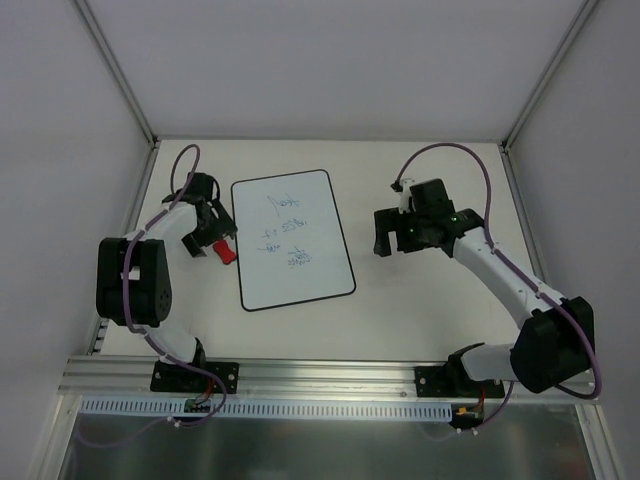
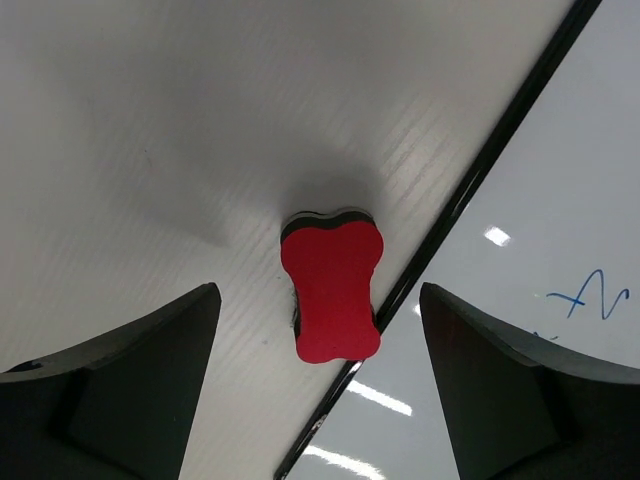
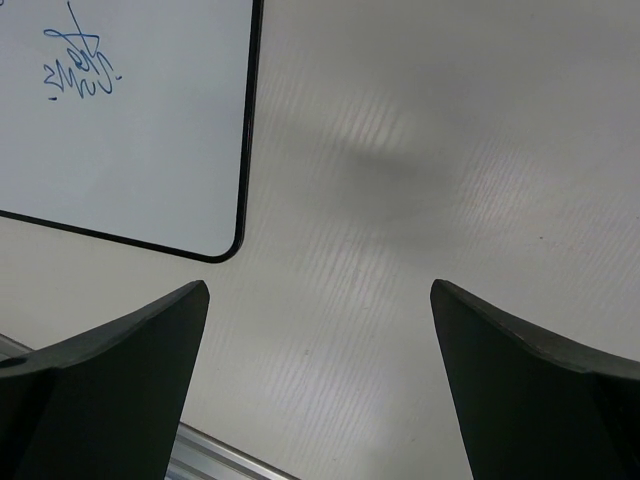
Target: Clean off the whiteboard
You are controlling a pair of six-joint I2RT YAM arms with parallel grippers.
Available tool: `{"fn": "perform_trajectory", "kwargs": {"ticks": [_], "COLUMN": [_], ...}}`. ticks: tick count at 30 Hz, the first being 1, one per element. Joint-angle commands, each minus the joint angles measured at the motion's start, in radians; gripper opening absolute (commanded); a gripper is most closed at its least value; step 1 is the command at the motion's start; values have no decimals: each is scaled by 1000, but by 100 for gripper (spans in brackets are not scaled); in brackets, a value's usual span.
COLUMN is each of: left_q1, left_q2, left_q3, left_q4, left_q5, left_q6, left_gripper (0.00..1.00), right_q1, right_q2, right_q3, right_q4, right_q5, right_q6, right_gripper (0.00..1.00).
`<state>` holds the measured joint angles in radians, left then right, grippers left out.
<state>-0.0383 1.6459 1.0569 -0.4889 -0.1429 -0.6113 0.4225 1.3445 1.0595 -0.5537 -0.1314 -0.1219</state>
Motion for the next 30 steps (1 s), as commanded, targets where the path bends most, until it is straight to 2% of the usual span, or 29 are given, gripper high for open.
{"fn": "perform_trajectory", "kwargs": {"ticks": [1, 14, 18, 19, 22, 25, 27, 30], "left_q1": [0, -25, -29, -31, -41, -84, -121, -176], "left_q2": [46, 103, 117, 117, 107, 95, 106, 135], "left_q3": [31, 63, 75, 80, 90, 136, 172, 235], "left_q4": [-34, -36, -37, -37, -39, -37, -40, -43], "left_q5": [-35, -15, -6, -1, 23, 45, 36, 29], "left_q6": [-36, -58, -51, -50, -24, 71, 188, 306], "left_gripper": [82, 56, 39, 31, 15, 13, 13, 13], "right_q1": [9, 16, 22, 27, 53, 119, 160, 237], "right_q2": [-68, -57, -54, -53, -36, -5, 37, 108], "right_q3": [-9, -32, -23, -21, -4, 16, 14, 2], "right_q4": [74, 95, 95, 95, 95, 104, 127, 190], "right_q5": [-20, -57, -53, -53, -39, -1, 27, 41], "right_q6": [39, 33, 15, 8, -8, -54, -91, -107], "right_gripper": [99, 99, 99, 99, 99, 99, 98, 89]}}
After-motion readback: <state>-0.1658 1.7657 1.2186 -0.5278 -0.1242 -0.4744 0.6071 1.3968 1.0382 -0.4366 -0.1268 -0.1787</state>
